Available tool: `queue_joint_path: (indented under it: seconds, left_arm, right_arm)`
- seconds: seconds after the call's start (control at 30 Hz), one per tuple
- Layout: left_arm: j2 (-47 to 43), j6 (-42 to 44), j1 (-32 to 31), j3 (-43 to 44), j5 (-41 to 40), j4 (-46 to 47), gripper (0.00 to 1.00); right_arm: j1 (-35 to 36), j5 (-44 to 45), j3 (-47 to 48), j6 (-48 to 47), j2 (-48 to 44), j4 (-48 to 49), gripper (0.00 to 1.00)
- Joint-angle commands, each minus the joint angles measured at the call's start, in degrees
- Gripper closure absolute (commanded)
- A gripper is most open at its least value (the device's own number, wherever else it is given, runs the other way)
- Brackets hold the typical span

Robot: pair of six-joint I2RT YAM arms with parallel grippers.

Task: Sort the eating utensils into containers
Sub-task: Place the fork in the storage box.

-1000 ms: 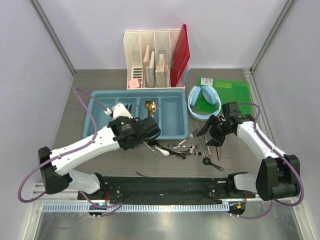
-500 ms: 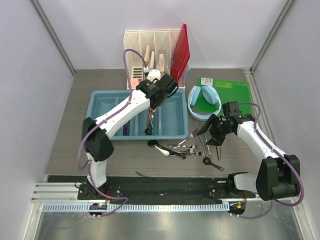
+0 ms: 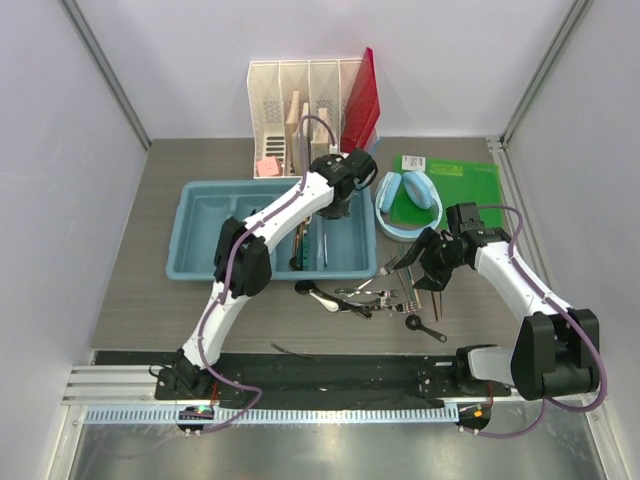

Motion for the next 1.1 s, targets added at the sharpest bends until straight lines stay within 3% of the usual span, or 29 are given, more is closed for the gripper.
queue_joint_path:
  seconds: [0.0, 0.3, 0.37, 0.4, 0.5, 0.53, 0.57, 0.6, 0.87, 0.97, 1.07]
  left_arm:
    - [0.7, 1.2, -0.6, -0.2, 5.4, 0.3, 1.0]
    - [3.4, 0.4, -1.1, 0.1, 10.2, 2.0, 1.0]
    - [3.6, 0.4, -1.3, 0.0, 10.9, 1.9, 0.94]
    - [3.2, 0.4, -1.3, -0.4, 10.3, 2.4, 0.84]
    - [-0.3, 0.3, -1.3, -3.7, 8.1, 4.6, 0.79]
    - [-1.6, -0.1, -1.3, -5.8, 7.5, 6.4, 0.74]
    - [-4.7, -0.3, -1.3, -7.1, 6.8, 7.8, 0.61]
    - [-6.1, -0.4, -1.2, -9.4, 6.5, 9.1, 0.58]
    - [-19.5, -5.9, -0.2, -13.4, 6.6, 10.8, 0.59]
    - [-28.5, -13.8, -0.2, -22.8, 10.3, 11.9, 0.6]
    - [-41.4, -23.9, -1.4, -45.7, 12.0, 16.4, 0.6]
  right_arm:
    - [-0.3, 0.3, 2.0, 0.5, 1.1, 0.9, 0.3]
    - [-0.3, 0.0, 2.3, 0.3, 1.8, 0.9, 0.3]
    - [-0.4, 0.1, 2.3, 0.2, 1.8, 0.8, 0.3]
    - [-0.3, 0.0, 2.1, 0.1, 1.6, 0.9, 0.3]
    - [-0.3, 0.1, 2.1, 0.0, 1.5, 0.9, 0.3]
    - [-0.3, 0.1, 2.2, 0.1, 1.5, 0.9, 0.3]
    - [-0.3, 0.1, 2.1, 0.0, 1.5, 0.9, 0.3]
    - [-0.4, 0.0, 2.1, -0.1, 1.5, 0.9, 0.3]
    - [-0.4, 0.2, 2.3, -0.9, 1.8, 0.9, 0.3]
    - [-0.4, 0.5, 2.0, -1.6, 1.8, 0.9, 0.3]
    - [-0.5, 1.4, 2.2, -2.4, 1.2, 0.2, 0.3]
